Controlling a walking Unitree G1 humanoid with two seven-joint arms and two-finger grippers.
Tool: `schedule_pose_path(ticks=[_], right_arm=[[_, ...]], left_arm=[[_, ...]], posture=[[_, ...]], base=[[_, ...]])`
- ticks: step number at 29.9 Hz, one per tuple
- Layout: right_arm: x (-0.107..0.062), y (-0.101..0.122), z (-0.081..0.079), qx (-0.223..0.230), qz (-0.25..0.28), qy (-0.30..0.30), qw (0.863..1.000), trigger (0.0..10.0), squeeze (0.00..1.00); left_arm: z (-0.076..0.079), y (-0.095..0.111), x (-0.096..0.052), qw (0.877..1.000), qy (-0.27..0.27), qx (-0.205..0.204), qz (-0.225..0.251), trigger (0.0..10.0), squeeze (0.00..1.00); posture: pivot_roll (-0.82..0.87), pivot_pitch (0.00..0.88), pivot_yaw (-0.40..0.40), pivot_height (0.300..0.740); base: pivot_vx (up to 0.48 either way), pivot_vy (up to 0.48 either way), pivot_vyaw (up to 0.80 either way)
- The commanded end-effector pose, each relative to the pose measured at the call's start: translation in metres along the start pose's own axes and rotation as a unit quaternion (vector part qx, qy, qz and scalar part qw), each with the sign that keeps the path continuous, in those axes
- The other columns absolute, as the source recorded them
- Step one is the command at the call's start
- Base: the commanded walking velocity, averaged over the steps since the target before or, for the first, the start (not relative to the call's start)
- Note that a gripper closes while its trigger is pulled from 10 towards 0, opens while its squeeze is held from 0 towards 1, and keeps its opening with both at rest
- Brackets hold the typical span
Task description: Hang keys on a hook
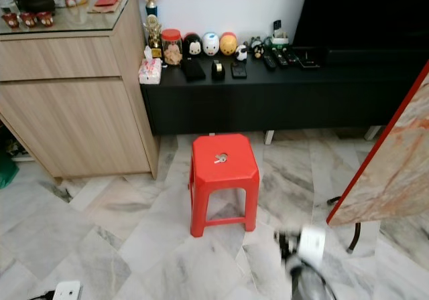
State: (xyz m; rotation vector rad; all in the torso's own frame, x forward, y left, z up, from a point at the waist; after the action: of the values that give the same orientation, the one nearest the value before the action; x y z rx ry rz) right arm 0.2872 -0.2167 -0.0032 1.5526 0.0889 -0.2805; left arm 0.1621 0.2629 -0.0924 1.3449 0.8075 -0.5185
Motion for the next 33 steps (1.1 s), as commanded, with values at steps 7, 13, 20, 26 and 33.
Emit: schedule_pose_path(ticks=[7,13,20,26,33], right_arm=[[-0.009,0.002,0.002,-0.008,0.03,0.007,0.999,10.0,0.0],[-0.008,0.0,0.003,-0.01,0.017,0.021,1.0,10.0,0.0],[-0.011,-0.006,0.007,-0.011,0.003,0.026,1.0,10.0,0.0],[-0.011,-0.011,0.002,-0.004,-0.016,0.044,0.999,10.0,0.0],[-0.006,-0.005,0.006,0.013,-0.014,0.033,0.999,10.0,0.0]], left_arm=[[0.001,-0.012,-0.002,1.0,0.005,0.001,-0.026,10.0,0.0],[-0.004,-0.016,-0.004,0.999,0.02,-0.016,-0.03,10.0,0.0],[-0.007,-0.022,-0.006,0.999,0.019,-0.018,-0.041,10.0,0.0],[-0.011,-0.022,-0.008,0.999,0.028,-0.028,-0.036,10.0,0.0],[-0.019,-0.025,-0.011,0.999,0.025,-0.01,-0.047,10.0,0.0]], posture=[[-0.02,0.0,-0.073,0.74],[-0.01,0.0,-0.084,0.74],[0.0,0.0,-0.076,0.74],[0.04,0.0,-0.093,0.74],[0.01,0.0,-0.04,0.74]], base=[[0.0,0.0,0.0],[0.0,0.0,0.0],[0.0,0.0,0.0],[0.264,0.0,0.53],[0.291,0.0,0.0]])
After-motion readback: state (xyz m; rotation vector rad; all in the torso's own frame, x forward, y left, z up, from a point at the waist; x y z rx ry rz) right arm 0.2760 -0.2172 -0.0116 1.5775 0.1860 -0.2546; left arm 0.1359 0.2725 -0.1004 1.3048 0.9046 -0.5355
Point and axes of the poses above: a point about 5 cm out from each wrist's last joint towards the gripper, its own x axis pointing out of the wrist towards the gripper, its own y axis along the axis of the wrist's last joint, z = x × y, the point moved 2 cm from there along x, pointing out of the wrist towards the gripper, and after that the axes turned 8 degrees about -x, right-handed, at the moved point
